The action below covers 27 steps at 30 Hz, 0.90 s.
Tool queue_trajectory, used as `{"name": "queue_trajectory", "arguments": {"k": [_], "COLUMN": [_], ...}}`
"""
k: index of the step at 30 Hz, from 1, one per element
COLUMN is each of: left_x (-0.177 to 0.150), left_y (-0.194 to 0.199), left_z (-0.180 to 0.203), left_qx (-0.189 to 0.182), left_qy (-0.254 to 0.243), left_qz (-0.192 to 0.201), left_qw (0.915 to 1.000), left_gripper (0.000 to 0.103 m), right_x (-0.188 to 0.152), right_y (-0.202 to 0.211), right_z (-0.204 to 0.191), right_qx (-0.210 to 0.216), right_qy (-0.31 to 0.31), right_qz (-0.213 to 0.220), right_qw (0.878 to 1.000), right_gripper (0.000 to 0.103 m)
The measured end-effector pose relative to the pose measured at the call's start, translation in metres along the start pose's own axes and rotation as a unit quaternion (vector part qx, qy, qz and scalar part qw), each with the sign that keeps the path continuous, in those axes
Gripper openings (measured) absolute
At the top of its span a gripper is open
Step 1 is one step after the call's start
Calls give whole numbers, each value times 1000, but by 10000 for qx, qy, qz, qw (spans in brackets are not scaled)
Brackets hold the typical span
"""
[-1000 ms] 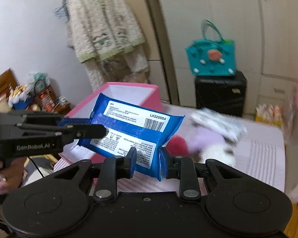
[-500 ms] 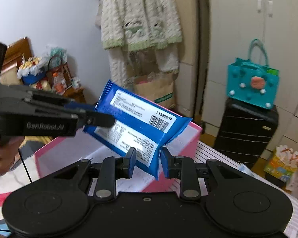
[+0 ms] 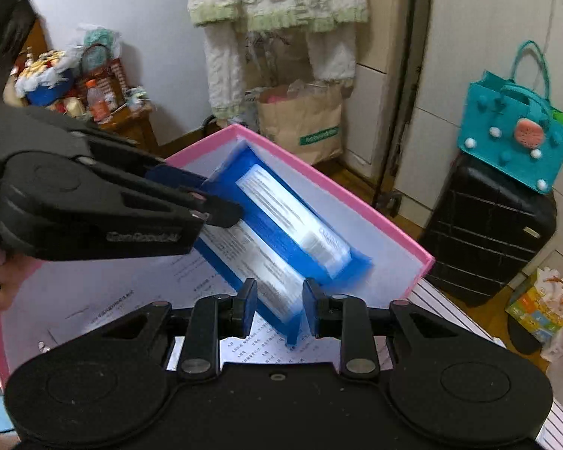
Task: Organize soft objects
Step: 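Lift the blue wipes pack, lower it into the pink box, open grippers, then withdraw both grippers from the box toward the soft toys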
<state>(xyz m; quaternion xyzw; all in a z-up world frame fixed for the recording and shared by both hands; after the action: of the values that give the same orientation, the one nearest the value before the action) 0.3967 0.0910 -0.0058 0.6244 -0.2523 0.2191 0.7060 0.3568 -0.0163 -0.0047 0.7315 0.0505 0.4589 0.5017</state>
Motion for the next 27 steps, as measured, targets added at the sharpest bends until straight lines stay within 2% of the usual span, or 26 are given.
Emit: {"name": "queue_trajectory", "arguments": {"k": [3,4,6,13,16,21,27], "left_x": [-6,-6,-8,-5,-8,-20,-35], "left_y": [-12,-16,-17,-2,15,53,101], "left_z": [7,9,11,11,18,25,41], "left_qx": [-480,-456,-228,78,38,66,-105], "left_qy": [176,183,55,-182,-317,-540,-730], "left_qz": [-525,-550,-454,-50,19,214,308], "left_qw": [9973,9973,9987,9998,9995,9983,9968], "left_gripper": [19,20,20,20,25,42,46], "right_x": [2,1,-3,-11,-18,-31,-47], "right_y": [-6,-9,-11,18,43,83,123], "right_z": [-4,-4,1,11,6,-4,-20], "right_qx": [-30,-49,-70,120,155,220,59], "right_qy": [136,143,60,-289,-327,-372,-223], "right_qz": [-106,-147,-191,7,72,167,357], "right_qw": [9998,9998,9998,9995,9993,9989,9991], "right_gripper": [30,30,30,29,30,31,35]}}
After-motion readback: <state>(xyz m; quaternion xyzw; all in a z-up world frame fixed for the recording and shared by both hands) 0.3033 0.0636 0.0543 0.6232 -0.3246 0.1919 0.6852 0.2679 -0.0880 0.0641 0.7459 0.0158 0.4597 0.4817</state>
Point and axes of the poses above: each gripper's, at about its wrist camera, not at the fingertips, and y roughly against the way its jaws point, z to its right, x to its top, the point moved 7 cm from there along -y, roughly the way its jaws point, and after that the axes turned 4 degrees about y, right-handed, at the moved point
